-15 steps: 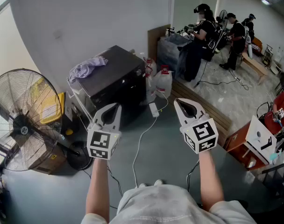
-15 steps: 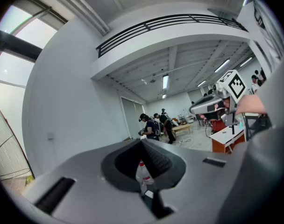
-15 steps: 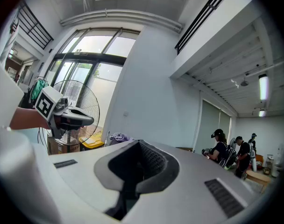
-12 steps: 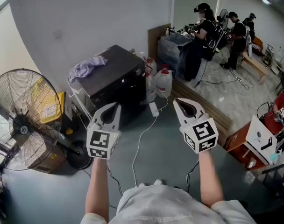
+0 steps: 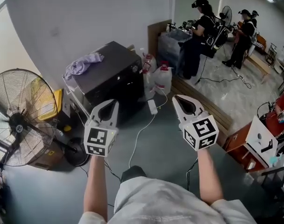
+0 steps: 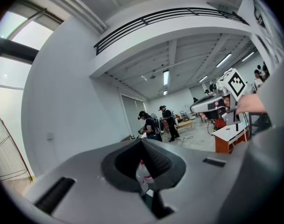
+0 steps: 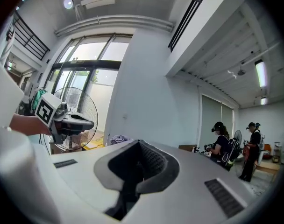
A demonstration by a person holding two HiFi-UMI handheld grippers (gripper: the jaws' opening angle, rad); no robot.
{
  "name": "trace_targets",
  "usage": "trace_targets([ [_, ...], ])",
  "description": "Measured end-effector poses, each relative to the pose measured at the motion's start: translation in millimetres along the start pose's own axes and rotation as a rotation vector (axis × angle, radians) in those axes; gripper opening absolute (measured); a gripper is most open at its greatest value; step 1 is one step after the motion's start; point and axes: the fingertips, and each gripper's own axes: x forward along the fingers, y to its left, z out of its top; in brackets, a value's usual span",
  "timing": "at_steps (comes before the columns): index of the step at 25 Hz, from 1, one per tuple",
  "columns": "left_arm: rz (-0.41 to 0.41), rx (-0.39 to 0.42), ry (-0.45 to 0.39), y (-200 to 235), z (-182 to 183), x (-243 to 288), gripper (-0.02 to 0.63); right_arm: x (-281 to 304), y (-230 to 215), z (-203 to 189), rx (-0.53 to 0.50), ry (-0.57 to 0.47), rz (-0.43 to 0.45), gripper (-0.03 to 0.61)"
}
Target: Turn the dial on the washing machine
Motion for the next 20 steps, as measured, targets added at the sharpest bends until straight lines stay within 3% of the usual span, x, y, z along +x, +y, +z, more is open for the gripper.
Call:
trace_targets([
  [11,0.01,-0.048,0.011,35,-20,91,0.015,74,-52,-23,-0.042,0.043,0.038,0.014],
  [20,0.053,-0.057,0.004,134,-42,219,0.015,224,-118,-23,-0.073,0.067,0.077,0.014],
])
